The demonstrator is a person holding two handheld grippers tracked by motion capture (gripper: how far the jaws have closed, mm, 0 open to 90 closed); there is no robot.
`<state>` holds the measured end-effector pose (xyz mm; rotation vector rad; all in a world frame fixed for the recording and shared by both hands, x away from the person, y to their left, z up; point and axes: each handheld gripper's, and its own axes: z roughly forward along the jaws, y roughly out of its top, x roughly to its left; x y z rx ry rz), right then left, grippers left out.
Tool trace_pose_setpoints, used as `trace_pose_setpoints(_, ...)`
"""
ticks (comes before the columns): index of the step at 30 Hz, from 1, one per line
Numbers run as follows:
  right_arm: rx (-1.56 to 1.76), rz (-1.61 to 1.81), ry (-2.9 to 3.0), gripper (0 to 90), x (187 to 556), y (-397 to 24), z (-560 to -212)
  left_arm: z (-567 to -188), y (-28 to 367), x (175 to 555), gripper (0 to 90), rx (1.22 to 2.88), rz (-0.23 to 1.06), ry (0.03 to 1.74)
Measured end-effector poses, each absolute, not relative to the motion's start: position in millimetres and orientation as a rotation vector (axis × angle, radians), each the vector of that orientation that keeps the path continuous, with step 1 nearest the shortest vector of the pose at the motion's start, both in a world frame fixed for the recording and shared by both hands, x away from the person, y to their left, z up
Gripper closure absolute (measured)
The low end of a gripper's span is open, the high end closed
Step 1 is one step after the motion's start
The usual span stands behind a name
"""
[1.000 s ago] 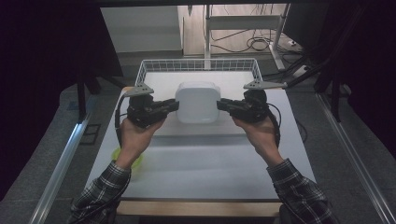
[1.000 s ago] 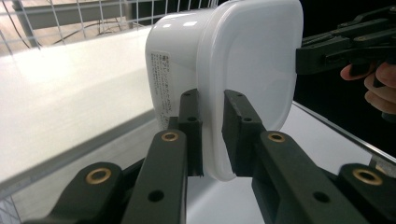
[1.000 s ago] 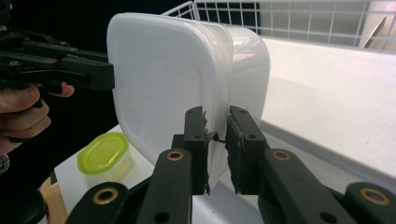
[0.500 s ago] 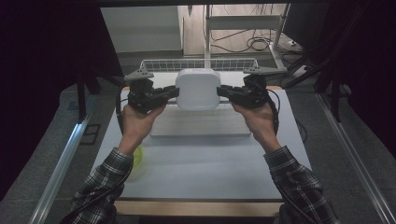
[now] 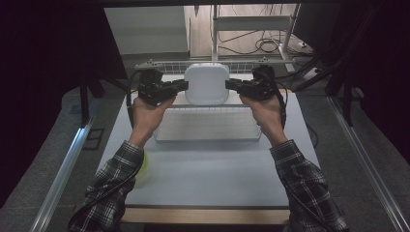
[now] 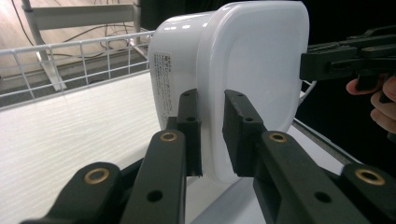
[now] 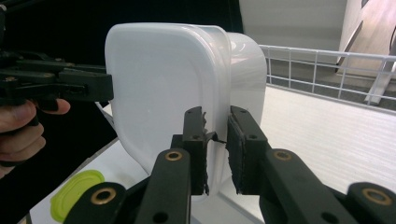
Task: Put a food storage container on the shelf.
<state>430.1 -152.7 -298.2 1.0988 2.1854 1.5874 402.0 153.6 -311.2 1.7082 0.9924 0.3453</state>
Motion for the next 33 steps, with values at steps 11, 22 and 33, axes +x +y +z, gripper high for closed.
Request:
trace_pose_setpoints(11,1.136,1.602,2.19,70.9,444,-149,-301,-314,152,413,71.9,1.715,0.37,0.98)
trace_pose_setpoints(22,1.139,1.597,2.187,63.5,453,-144,-300,-315,147,425,56.6,1.709,0.381,0.985)
trace_pose_setpoints(33,1.189,1.577,2.191,61.2,466,-142,-307,-318,142,438,52.4,1.712,0.388,1.019)
